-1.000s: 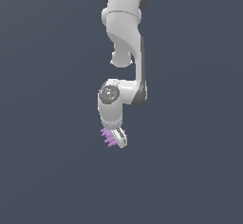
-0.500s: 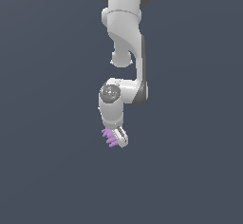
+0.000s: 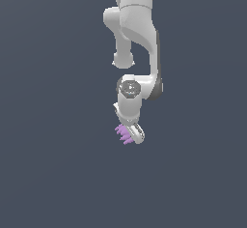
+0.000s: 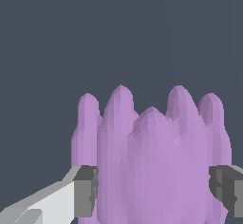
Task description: Pick up the object and move it to a goal position.
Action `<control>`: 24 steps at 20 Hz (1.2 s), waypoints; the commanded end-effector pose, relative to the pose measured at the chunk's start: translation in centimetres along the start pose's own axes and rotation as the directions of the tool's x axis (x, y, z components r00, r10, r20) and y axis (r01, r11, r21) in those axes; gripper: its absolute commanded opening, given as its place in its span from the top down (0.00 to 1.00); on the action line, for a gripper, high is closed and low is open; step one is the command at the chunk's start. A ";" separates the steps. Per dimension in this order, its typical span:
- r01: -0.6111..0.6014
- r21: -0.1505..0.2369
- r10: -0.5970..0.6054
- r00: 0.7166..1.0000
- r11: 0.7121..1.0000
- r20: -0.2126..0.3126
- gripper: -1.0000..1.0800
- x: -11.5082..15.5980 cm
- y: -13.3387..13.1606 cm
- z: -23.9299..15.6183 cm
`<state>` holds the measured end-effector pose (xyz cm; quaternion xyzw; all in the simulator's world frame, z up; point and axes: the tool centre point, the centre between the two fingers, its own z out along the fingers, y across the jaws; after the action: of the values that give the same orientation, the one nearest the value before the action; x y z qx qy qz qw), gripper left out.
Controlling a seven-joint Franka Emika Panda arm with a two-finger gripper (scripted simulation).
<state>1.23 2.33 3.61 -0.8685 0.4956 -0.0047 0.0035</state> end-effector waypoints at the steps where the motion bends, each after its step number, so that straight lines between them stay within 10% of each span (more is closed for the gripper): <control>1: 0.002 -0.001 -0.002 1.000 1.000 0.001 1.00 -2.8 -0.5 -0.3; 13: 0.002 -0.010 -0.002 1.000 1.000 0.004 1.00 -14.0 -2.6 -1.7; 24: 0.002 -0.011 -0.002 1.000 1.000 0.005 1.00 -15.6 -3.1 -1.9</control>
<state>-4.17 17.55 5.48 -0.8695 0.4940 0.0001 0.0000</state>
